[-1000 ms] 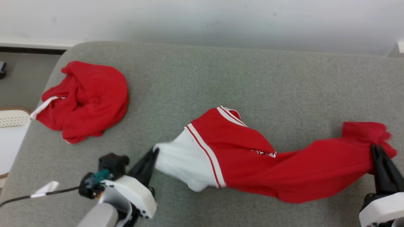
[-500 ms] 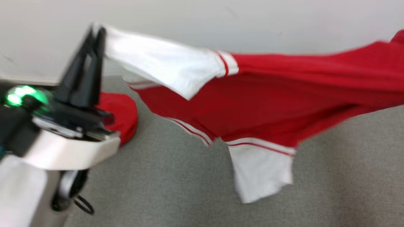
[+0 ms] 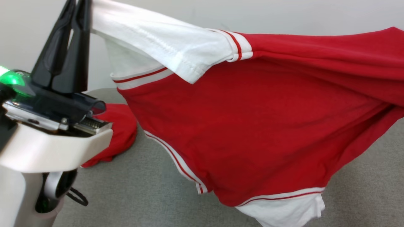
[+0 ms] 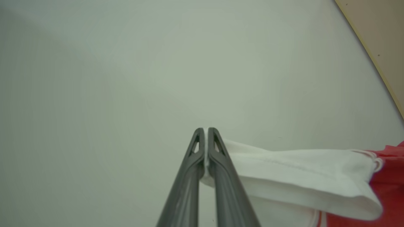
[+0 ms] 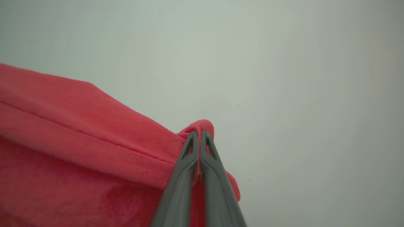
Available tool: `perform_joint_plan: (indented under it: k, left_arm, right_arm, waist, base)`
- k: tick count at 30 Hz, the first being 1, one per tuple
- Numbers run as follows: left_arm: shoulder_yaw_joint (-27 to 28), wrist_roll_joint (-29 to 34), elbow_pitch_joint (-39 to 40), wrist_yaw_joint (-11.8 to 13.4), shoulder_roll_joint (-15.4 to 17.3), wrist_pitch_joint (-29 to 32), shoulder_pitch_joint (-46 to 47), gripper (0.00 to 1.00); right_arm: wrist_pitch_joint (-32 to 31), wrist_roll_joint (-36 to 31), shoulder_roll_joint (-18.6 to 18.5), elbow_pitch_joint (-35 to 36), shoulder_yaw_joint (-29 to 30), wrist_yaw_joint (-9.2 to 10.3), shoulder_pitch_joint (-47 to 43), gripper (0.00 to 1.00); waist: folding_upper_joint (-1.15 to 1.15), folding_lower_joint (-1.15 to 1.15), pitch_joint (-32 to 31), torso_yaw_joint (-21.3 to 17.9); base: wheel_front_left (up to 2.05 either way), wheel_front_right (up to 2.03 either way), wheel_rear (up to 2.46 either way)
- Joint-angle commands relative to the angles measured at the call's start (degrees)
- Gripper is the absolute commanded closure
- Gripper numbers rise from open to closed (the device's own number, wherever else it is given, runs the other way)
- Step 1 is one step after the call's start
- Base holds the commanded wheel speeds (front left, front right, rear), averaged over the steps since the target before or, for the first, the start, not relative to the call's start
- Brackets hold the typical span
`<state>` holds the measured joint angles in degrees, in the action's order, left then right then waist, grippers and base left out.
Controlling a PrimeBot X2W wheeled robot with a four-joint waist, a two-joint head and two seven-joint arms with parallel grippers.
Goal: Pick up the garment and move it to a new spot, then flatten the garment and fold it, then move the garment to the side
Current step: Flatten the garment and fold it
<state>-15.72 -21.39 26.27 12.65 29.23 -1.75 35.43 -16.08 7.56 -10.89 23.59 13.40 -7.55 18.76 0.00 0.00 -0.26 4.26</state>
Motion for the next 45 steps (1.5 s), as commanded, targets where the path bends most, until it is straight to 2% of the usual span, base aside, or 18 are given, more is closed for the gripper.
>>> perform_joint_plan:
  k: [1, 5, 8, 13, 16, 18, 21, 22, 25, 29, 34, 37, 40, 45]
  left_arm:
    - [-0.1, -0.3, -0.4, 0.1, -0.2, 0.3, -0.2, 1.00]
    - [-0.9, -2.2, -2.9, -0.9, -1.0, 0.9, 0.3, 1.00]
    - [-1.3, -6.1, -9.1, -2.6, -3.1, 0.4, 1.3, 1.00]
    - [-1.5, -11.0, -30.0, -7.4, -7.8, -4.6, 7.7, 1.00]
    - [-1.2, -12.4, -44.1, -10.5, -10.7, -9.0, 14.8, 1.00]
    - [0.1, -12.2, -51.1, -11.6, -12.0, -11.6, 20.5, 1.00]
    - [1.4, -10.8, -57.6, -13.2, -13.6, -13.1, 27.2, 1.00]
    - [1.4, -10.8, -57.6, -13.2, -13.6, -13.1, 27.2, 1.00]
    - [3.2, -10.1, -62.0, -15.0, -14.7, -13.4, 30.3, 1.00]
    - [6.5, -10.9, -66.4, -17.0, -17.5, -13.4, 25.1, 1.00]
    - [12.3, -12.5, -72.8, -18.5, -22.0, -13.4, 13.5, 1.00]
    - [14.9, -11.7, -74.0, -19.3, -23.6, -13.4, 6.7, 1.00]
    - [17.1, -9.7, -71.2, -19.7, -24.3, -13.4, 0.9, 1.00]
    - [20.6, -5.6, -61.1, -19.9, -24.9, -13.4, -10.2, 1.00]
  right_arm:
    - [-0.3, 0.8, -0.3, -0.5, 0.3, 0.13, -0.5, 1.00]
    - [-0.7, 1.6, -0.6, -2.7, -0.4, 0.13, -0.2, 1.00]
    - [-0.7, 3.4, -0.9, -7.3, -2.5, 0.13, 2.0, 1.00]
    - [2.1, 5.6, 0.1, -21.2, -6.4, 0.14, 11.6, 1.00]
    - [5.4, 6.2, 1.8, -31.9, -8.6, 0.14, 20.8, 1.00]
    - [8.7, 6.4, 3.0, -37.8, -9.1, 0.14, 27.3, 1.00]
    - [13.8, 6.4, 4.5, -45.2, -9.3, 0.14, 34.0, 1.00]
    - [13.8, 6.4, 4.5, -45.2, -9.3, 0.14, 34.0, 1.00]
    - [17.3, 6.1, 4.7, -51.8, -9.9, 0.14, 37.4, 1.00]
    - [21.5, 6.8, 4.5, -60.1, -10.5, 0.14, 34.3, 1.00]
    - [26.6, 9.4, 4.7, -70.5, -10.7, 0.14, 26.7, 1.00]
    - [28.8, 12.0, 5.2, -74.7, -11.4, 0.15, 22.3, 1.00]
    - [30.4, 14.9, 5.3, -75.7, -11.8, 0.17, 18.6, 1.00]
    - [31.1, 19.0, 4.6, -71.1, -12.9, 0.19, 10.0, 1.00]
  waist:
    - [0.00, 0.00, 0.1, 0.0]
    - [0.00, 0.00, 1.2, -0.1]
    - [0.00, 0.00, 3.1, -0.3]
    - [0.00, 0.00, 6.7, -0.6]
    - [0.00, 0.00, 7.8, -1.1]
    - [0.00, 0.00, 9.0, -1.3]
    - [0.00, 0.00, 10.9, -1.3]
    - [0.00, 0.00, 10.9, -1.3]
    - [0.00, 0.00, 13.1, -0.9]
    - [0.00, 0.00, 15.4, -0.2]
    - [0.00, 0.00, 17.1, 0.3]
    - [0.00, 0.00, 17.8, 0.1]
    - [0.00, 0.00, 17.9, -0.3]
    - [0.00, 0.00, 16.3, -1.1]
  base:
    - [0.00, 0.00, 0.00]
    - [0.00, 0.00, 0.00]
    - [0.00, 0.00, 0.00]
    - [0.00, 0.00, 0.00]
    - [0.00, 0.00, 0.00]
    - [0.00, 0.00, 0.00]
    - [0.00, 0.00, 0.00]
    - [0.00, 0.00, 0.00]
    - [0.00, 0.00, 0.00]
    - [0.00, 0.00, 0.00]
    - [0.00, 0.00, 0.00]
    - [0.00, 0.00, 0.00]
    - [0.00, 0.00, 0.00]
    - [0.00, 0.00, 0.00]
